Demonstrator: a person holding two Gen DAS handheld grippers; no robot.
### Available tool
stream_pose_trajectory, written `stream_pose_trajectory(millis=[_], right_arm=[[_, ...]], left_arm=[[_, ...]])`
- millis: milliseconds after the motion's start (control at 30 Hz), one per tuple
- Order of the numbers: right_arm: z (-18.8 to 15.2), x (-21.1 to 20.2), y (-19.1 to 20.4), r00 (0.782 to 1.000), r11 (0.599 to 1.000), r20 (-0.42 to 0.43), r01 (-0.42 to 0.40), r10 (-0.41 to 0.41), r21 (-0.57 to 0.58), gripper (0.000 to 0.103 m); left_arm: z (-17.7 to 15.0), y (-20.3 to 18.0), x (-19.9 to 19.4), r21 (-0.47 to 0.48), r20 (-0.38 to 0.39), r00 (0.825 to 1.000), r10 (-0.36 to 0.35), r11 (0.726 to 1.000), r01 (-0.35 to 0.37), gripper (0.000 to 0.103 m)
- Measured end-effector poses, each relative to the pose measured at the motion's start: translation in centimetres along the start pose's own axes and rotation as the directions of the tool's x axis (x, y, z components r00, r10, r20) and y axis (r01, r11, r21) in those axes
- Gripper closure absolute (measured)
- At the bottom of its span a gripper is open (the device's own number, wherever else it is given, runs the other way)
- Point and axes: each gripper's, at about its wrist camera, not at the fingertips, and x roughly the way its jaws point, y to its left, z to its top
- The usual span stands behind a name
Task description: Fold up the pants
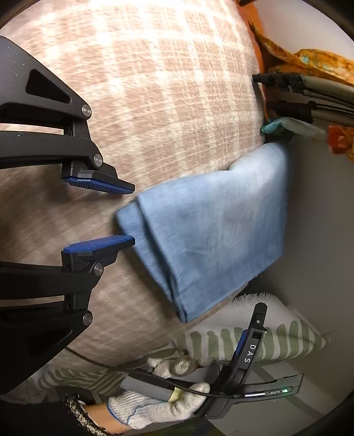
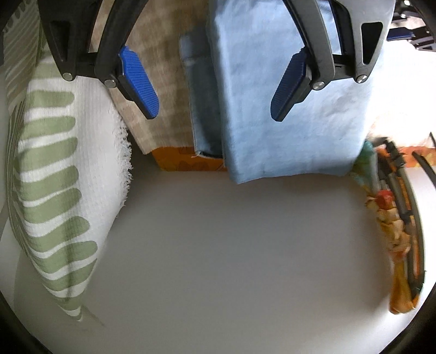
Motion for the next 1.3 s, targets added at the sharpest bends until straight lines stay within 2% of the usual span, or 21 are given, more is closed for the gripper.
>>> stream_pose_trajectory(millis=[167, 233, 267, 300, 400, 467, 600, 900, 1033, 1067, 1167, 1233, 1300], right_arm=[[-1.4, -3.5, 0.8, 1.000, 1.000, 0.008, -0.027, 0.027, 0.012, 0.016], [-1.9, -4.9, 1.0, 0.999, 0.999, 0.010, -0.043, 0.043, 0.021, 0.016], [-2.3, -5.7, 1.3, 0.998, 0.998, 0.010, -0.054, 0.054, 0.020, 0.015], [-2.7, -6.3, 1.4, 0.998, 0.998, 0.012, -0.057, 0.057, 0.016, 0.015], [-3.6, -8.8, 2.0, 0.998, 0.998, 0.025, -0.066, 0.065, 0.021, 0.014], [-4.3, -10.5, 2.3, 0.997, 0.996, 0.034, -0.077, 0.076, 0.034, 0.014], [-5.7, -13.0, 3.1, 0.995, 0.995, 0.043, -0.094, 0.093, 0.032, 0.014], [-9.4, -17.2, 5.1, 0.990, 0.991, 0.062, -0.130, 0.127, 0.038, 0.010], [-11.0, -18.5, 5.6, 0.990, 0.990, 0.083, -0.123, 0.118, 0.068, 0.006], [-11.4, -18.8, 5.9, 0.989, 0.990, 0.086, -0.124, 0.119, 0.066, 0.005], [-11.8, -19.3, 6.5, 0.988, 0.990, 0.098, -0.125, 0.119, 0.060, 0.004], [-12.1, -19.5, 6.8, 0.987, 0.990, 0.110, -0.129, 0.121, 0.065, 0.004], [-12.5, -19.6, 7.0, 0.985, 0.988, 0.119, -0.131, 0.122, 0.077, 0.003]], left_arm=[[-1.5, -1.7, -2.9, 0.047, 0.037, 0.999, 0.014, 0.999, -0.016, 0.072], [-2.1, -2.4, -4.5, 0.062, 0.060, 0.998, 0.016, 0.998, -0.020, 0.066], [-2.1, -2.9, -5.0, 0.066, 0.071, 0.997, 0.020, 0.998, -0.025, 0.057], [-2.4, -3.3, -5.8, 0.073, 0.087, 0.996, 0.022, 0.997, -0.028, 0.054], [-3.3, -4.4, -8.1, 0.100, 0.128, 0.991, 0.030, 0.994, -0.043, 0.053], [-3.9, -5.0, -9.6, 0.112, 0.154, 0.988, 0.032, 0.992, -0.049, 0.047], [-5.3, -5.6, -12.0, 0.120, 0.194, 0.980, 0.038, 0.991, -0.062, 0.043], [-9.2, -6.4, -16.5, 0.159, 0.265, 0.963, 0.054, 0.982, -0.099, 0.032], [-10.6, -6.5, -17.9, 0.167, 0.284, 0.957, 0.061, 0.980, -0.112, 0.031], [-11.0, -6.6, -18.2, 0.179, 0.290, 0.955, 0.070, 0.976, -0.126, 0.031], [-11.7, -6.9, -19.0, 0.181, 0.306, 0.944, 0.126, 0.965, -0.188, 0.020], [-11.9, -6.8, -19.6, 0.157, 0.326, 0.932, 0.159, 0.963, -0.219, 0.020], [-12.1, -6.6, -20.0, 0.157, 0.332, 0.931, 0.151, 0.965, -0.213, 0.020]])
